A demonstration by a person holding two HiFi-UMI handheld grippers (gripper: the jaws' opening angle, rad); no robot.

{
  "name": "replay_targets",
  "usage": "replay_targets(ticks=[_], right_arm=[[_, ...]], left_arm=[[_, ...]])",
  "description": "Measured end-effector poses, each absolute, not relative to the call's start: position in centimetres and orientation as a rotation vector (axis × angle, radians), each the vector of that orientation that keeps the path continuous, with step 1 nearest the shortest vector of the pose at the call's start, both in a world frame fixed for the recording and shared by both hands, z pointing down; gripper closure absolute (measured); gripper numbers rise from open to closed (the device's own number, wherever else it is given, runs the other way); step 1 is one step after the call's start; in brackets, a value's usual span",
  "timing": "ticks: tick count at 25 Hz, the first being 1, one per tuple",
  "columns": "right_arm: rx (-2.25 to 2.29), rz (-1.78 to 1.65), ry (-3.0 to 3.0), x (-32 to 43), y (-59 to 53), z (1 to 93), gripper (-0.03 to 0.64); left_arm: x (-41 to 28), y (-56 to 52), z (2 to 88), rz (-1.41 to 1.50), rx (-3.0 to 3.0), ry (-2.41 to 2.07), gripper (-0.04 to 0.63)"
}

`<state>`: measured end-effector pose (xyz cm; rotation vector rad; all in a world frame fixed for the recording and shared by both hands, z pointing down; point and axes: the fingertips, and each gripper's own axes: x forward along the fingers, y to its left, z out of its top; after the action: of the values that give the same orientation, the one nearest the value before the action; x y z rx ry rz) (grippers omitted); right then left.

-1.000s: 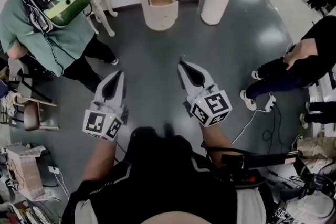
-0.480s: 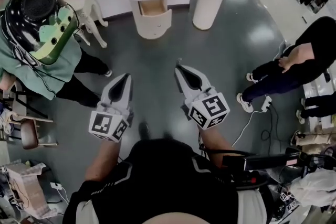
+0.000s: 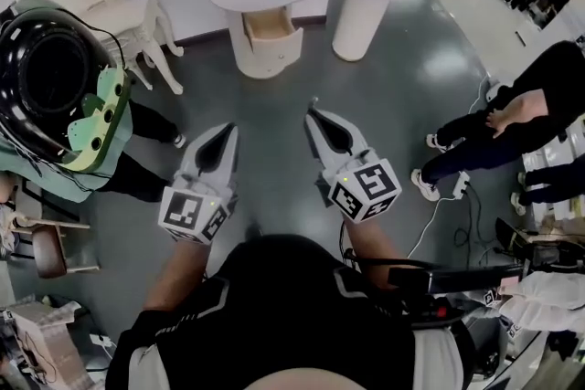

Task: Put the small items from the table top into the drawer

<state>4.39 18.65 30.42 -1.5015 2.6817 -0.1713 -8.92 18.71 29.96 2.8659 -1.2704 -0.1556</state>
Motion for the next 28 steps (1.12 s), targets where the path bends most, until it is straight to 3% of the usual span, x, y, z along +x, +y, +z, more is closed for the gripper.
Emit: replay_targets(ticks=[18,28], right_arm=[[-1.636,-0.201,2.642,-1.1,10.8,31.3,0.600],[-1.582,-0.197,2.644,1.7,2.9,31.3,0.600]], left_arm=[[-13.9,9.5,31.6,-0.161,2.891,-1.080,0.595],[-10.9,1.6,31.3,-0.158,2.877,-1.138,0.595]])
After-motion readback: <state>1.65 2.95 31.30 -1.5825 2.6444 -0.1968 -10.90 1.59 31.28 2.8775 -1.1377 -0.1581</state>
